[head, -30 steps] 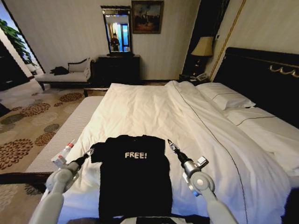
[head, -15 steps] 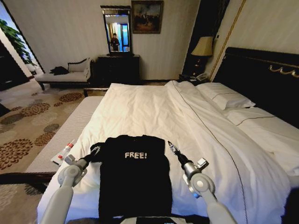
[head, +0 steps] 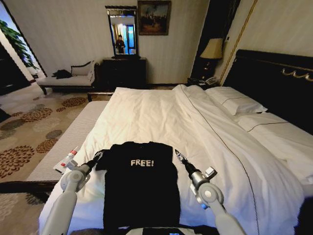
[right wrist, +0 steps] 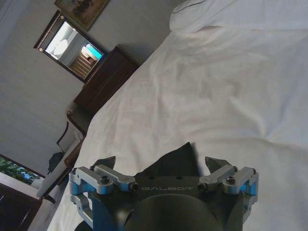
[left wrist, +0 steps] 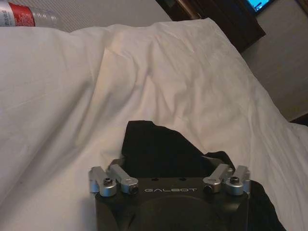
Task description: Fold the clothes on the bed.
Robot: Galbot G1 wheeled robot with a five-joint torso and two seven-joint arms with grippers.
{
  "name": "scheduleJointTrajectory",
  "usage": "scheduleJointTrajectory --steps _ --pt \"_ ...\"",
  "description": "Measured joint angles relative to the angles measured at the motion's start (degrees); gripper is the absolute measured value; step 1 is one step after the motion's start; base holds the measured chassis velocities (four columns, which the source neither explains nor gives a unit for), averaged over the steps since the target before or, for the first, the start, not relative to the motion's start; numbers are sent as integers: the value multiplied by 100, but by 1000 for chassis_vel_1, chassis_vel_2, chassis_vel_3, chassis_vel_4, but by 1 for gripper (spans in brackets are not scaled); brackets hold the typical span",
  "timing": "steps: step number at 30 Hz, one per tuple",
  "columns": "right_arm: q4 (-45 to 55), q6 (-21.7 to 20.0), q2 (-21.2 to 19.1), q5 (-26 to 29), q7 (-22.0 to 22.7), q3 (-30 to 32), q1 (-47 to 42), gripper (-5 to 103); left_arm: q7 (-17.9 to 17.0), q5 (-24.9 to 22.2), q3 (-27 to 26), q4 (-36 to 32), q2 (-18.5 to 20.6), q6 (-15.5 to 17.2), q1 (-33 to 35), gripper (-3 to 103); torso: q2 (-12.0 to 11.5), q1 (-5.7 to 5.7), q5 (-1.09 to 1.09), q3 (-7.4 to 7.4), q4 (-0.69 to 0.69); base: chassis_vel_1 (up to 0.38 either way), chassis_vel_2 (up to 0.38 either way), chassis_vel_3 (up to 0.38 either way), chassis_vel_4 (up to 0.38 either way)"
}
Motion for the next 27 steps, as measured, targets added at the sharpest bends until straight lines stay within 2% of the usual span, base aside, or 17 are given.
scheduleJointTrajectory --steps 3,4,7,8,9,11,14,17,20,21,27 --pt "0 0 -3 -10 4 4 -10 100 23 24 -11 0 -9 -29 3 75 0 0 0 0 0 0 0 0 0" --pt "-4 0 -8 -22 11 9 -18 100 48 35 -35 -14 -5 -54 20 64 0 0 0 0 0 0 0 0 0" --pt "-5 0 -9 -25 14 11 -18 100 55 36 -42 -31 3 -57 30 64 0 0 0 0 0 0 0 0 0" --pt "-12 0 -9 -30 21 13 -18 100 60 36 -48 -56 24 -62 47 53 0 -1 0 0 0 0 0 0 0" --pt "-18 0 -7 -32 28 13 -16 100 63 38 -49 -71 35 -63 59 53 0 -1 0 0 0 0 0 0 0" --pt "-30 0 5 -44 51 2 -11 100 72 50 -49 -99 48 -66 91 43 0 -1 0 0 0 0 0 0 0" --pt "-36 -1 13 -62 59 -8 -10 100 78 58 -48 -113 44 -72 102 37 0 -1 0 0 0 0 0 0 0" --pt "-54 -3 15 -86 72 -18 -10 100 96 123 -36 -114 19 -96 116 20 0 -1 0 0 0 0 0 0 0" --pt "-61 -4 12 -87 79 -19 -4 100 111 163 -21 -113 9 -102 131 15 0 -1 0 0 0 0 0 0 0" --pt "-62 -5 6 -87 84 -19 2 100 125 183 -17 -113 2 -108 143 4 0 -1 0 0 0 0 0 0 0" --pt "-64 -9 -8 -87 98 -14 -1 100 181 319 -18 -374 84 -230 210 1 0 -1 0 0 0 0 0 0 0"
